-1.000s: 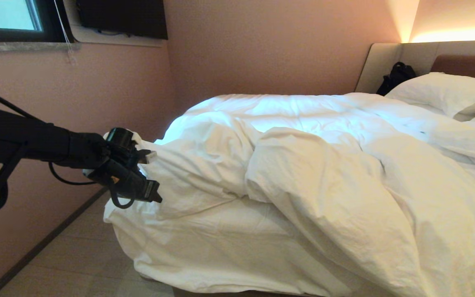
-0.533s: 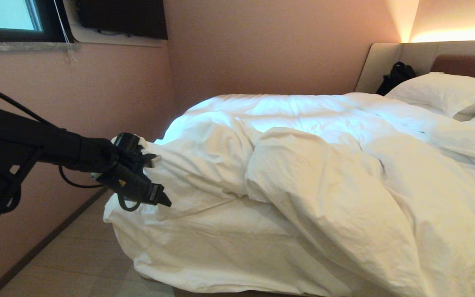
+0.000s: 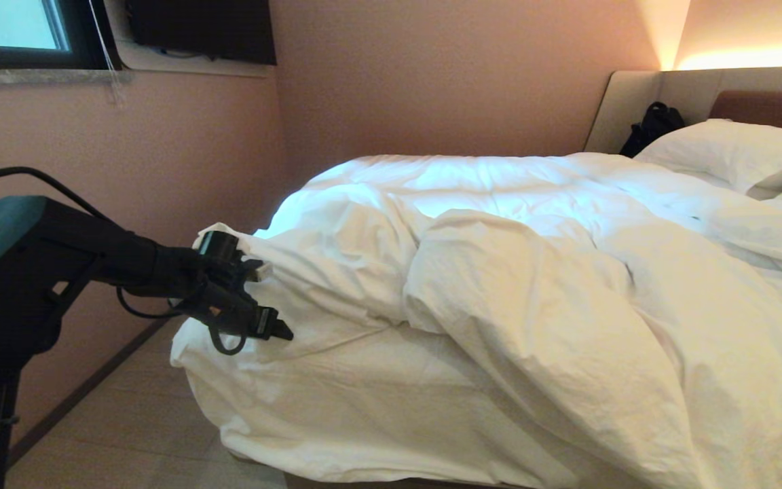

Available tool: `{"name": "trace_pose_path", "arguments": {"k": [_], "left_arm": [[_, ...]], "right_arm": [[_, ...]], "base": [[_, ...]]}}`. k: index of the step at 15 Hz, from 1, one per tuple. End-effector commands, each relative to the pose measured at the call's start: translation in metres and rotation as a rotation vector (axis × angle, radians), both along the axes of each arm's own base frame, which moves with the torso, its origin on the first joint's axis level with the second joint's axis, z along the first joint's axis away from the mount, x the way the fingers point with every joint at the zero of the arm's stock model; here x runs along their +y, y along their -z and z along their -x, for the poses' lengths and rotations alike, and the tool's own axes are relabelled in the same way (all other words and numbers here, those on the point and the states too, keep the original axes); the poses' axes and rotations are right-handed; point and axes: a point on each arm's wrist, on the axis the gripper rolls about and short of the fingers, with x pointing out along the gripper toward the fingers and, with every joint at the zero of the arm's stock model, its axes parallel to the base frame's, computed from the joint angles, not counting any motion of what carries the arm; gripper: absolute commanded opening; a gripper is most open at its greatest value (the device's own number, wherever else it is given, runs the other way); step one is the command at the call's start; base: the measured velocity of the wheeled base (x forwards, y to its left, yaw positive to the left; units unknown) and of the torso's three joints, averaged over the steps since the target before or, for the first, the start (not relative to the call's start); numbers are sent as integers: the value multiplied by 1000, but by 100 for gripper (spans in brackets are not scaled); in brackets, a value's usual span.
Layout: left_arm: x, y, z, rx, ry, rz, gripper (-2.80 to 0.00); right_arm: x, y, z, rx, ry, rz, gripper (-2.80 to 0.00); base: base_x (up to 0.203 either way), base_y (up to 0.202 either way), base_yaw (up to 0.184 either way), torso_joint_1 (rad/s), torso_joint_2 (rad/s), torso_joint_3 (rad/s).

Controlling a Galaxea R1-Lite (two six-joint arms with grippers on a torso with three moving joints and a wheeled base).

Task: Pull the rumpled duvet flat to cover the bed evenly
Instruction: Flatten the corners of the folded blanket

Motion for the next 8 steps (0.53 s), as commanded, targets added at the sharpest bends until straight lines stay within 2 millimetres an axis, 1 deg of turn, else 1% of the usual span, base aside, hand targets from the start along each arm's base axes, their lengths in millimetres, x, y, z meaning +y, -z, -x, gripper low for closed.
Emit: {"name": "trace_pose_path", "arguments": {"k": [1, 4, 8], "left_arm": [[0, 7, -2, 12, -1, -1, 0], [0, 8, -5, -10, -14, 6, 0], [0, 20, -10, -10, -16, 9, 0]], "right_arm": [[0, 0, 0, 1, 0, 1, -280], [0, 0, 0, -1, 0, 1, -280], [0, 0, 0, 1, 0, 1, -280]], "base": [[0, 0, 0, 0, 0, 0], [0, 0, 0, 0, 0, 0], [0, 0, 0, 0, 0, 0]]}}
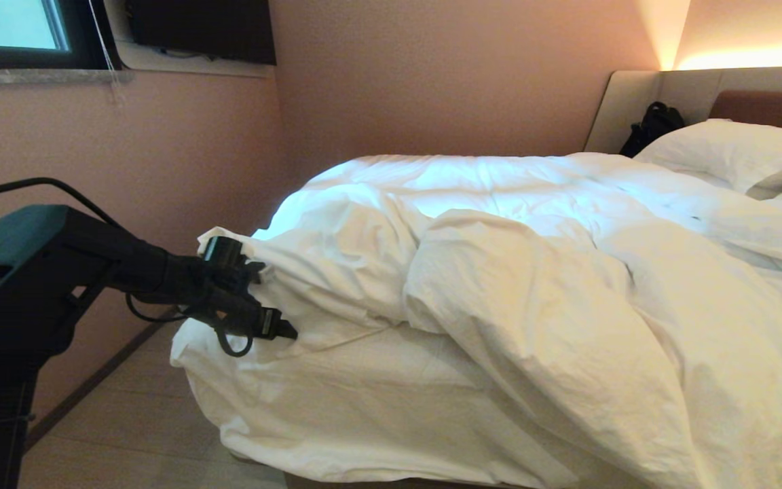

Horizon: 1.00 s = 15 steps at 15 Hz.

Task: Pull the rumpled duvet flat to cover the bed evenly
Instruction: Flatten the corners of the folded blanket

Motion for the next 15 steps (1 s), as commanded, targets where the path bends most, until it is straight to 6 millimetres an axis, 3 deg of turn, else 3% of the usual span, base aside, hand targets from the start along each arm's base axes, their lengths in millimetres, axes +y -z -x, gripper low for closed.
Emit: {"name": "trace_pose_path", "arguments": {"k": [1, 8, 15], "left_arm": [[0, 10, -3, 2, -6, 4, 0], [-1, 22, -7, 3, -17, 20, 0], [-4, 5, 5, 10, 33, 155, 0]], "right_arm": [[0, 0, 0, 0, 0, 0, -280], [0, 0, 0, -1, 0, 0, -280], [0, 0, 0, 1, 0, 0, -280]], "base": [[0, 0, 0, 0, 0, 0], [0, 0, 0, 0, 0, 0], [0, 0, 0, 0, 0, 0]]}}
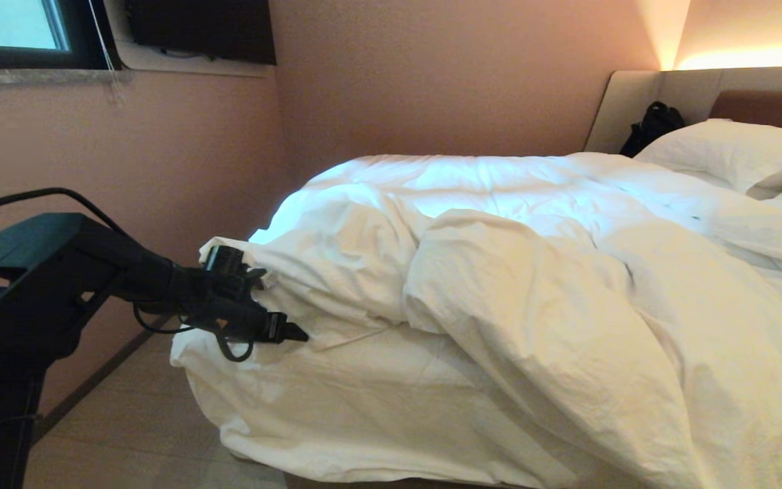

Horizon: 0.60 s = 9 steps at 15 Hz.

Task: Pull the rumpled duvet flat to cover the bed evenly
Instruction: Flatten the corners of the folded blanket

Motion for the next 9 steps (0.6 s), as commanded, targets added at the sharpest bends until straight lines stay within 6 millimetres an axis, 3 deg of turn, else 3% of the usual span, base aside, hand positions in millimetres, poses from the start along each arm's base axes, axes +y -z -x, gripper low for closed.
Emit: {"name": "trace_pose_path", "arguments": {"k": [1, 9], "left_arm": [[-1, -8, 4, -11, 13, 13, 0], [-1, -10, 4, -11, 33, 56, 0]], "right_arm": [[0, 0, 0, 0, 0, 0, -280], [0, 0, 0, -1, 0, 0, -280]], "base": [[0, 0, 0, 0, 0, 0], [0, 0, 0, 0, 0, 0]]}}
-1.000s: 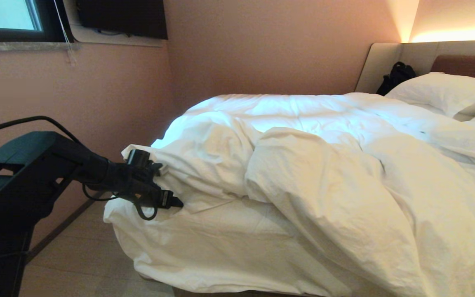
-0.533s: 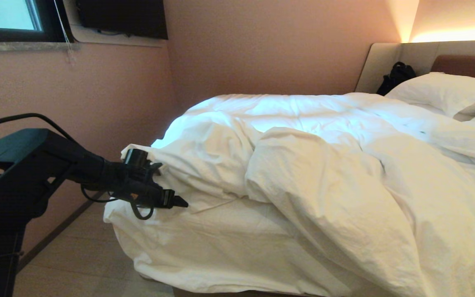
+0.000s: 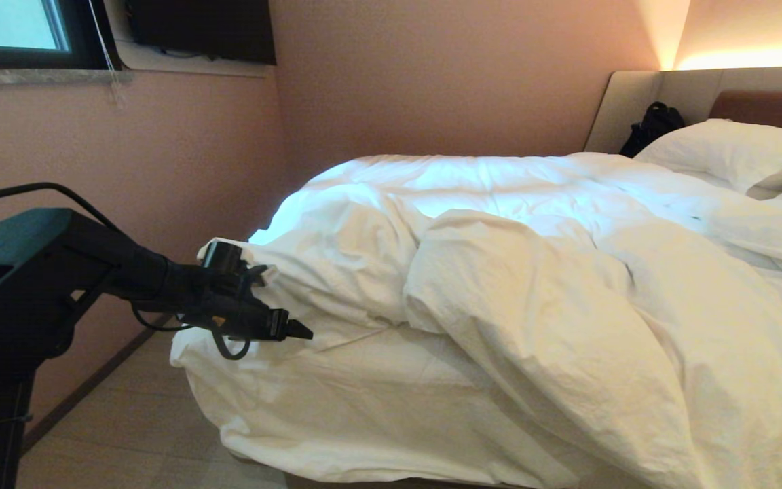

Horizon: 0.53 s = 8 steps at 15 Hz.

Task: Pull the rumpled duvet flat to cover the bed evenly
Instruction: Flatten the corners of the folded blanket

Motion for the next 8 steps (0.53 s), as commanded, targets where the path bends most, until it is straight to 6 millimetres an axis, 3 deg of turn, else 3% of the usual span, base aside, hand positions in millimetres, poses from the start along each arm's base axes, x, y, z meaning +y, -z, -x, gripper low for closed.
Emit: {"name": "trace_pose_path", "arguments": {"k": [1, 4, 5, 8], "left_arm": [[0, -2, 0, -5, 1, 2, 0], [0, -2, 0, -2, -8, 9, 0], [0, -3, -1, -3, -10, 10, -280], [0, -3, -1, -4, -10, 10, -280]], "right_arm": [[0, 0, 0, 0, 0, 0, -280], [0, 0, 0, 1, 0, 0, -280], [0, 0, 0, 0, 0, 0, -280], [0, 0, 0, 1, 0, 0, -280]], "base": [[0, 0, 0, 0, 0, 0], [0, 0, 0, 0, 0, 0], [0, 0, 0, 0, 0, 0], [0, 0, 0, 0, 0, 0]]}}
